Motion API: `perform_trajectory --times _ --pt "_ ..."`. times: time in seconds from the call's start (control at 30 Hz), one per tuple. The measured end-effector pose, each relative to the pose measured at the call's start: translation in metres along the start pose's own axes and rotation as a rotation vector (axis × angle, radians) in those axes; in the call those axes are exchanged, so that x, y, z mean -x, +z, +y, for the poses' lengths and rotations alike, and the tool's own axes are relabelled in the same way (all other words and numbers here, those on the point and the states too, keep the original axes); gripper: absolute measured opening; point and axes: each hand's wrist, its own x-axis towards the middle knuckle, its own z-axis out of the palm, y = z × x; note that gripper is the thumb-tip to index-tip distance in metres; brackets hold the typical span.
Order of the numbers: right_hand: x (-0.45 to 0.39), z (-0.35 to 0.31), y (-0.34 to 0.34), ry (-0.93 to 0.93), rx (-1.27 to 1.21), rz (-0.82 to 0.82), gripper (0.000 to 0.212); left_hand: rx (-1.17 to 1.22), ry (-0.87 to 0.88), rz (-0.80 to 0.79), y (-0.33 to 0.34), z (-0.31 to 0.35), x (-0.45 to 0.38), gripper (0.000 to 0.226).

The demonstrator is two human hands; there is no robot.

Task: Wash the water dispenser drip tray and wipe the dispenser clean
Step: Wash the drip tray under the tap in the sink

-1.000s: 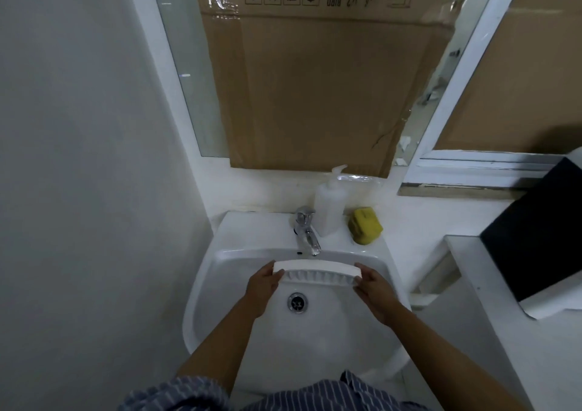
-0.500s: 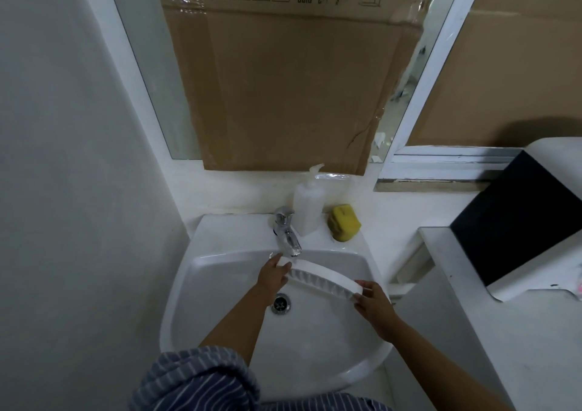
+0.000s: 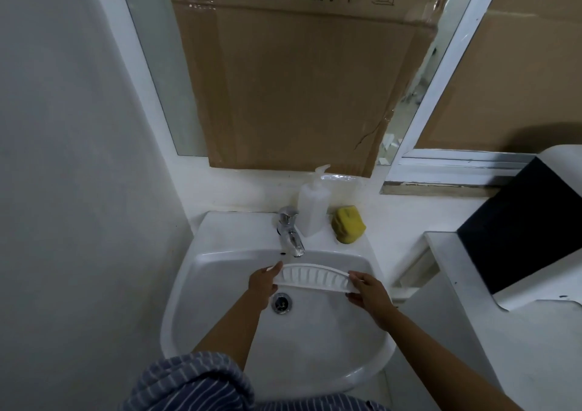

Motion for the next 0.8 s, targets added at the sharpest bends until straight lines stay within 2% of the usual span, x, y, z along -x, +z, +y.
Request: perform_trajectory --times 0.2,0.47,0.6,0.8 --pt "-0.013 -0.013 0.041 0.009 0.012 -0.078 0.025 0.07 0.008 0.059 -0.051 -0.006 0.001 0.032" --pt "-0.024 -0.023 0.094 0.051 0.004 -0.189 0.026 0.257 0.052 0.107 -0.106 -0.006 0.013 0.03" --pt "-0.026 -0.028 0.107 0.081 -0.024 -0.217 0.025 0.316 0.052 0.094 -0.121 -0.003 0.02 0.034" --pt "-0.018 -0.028 0.1 0.08 -0.079 -0.252 0.018 0.322 0.082 0.021 -0.122 -0.004 0.019 0.022"
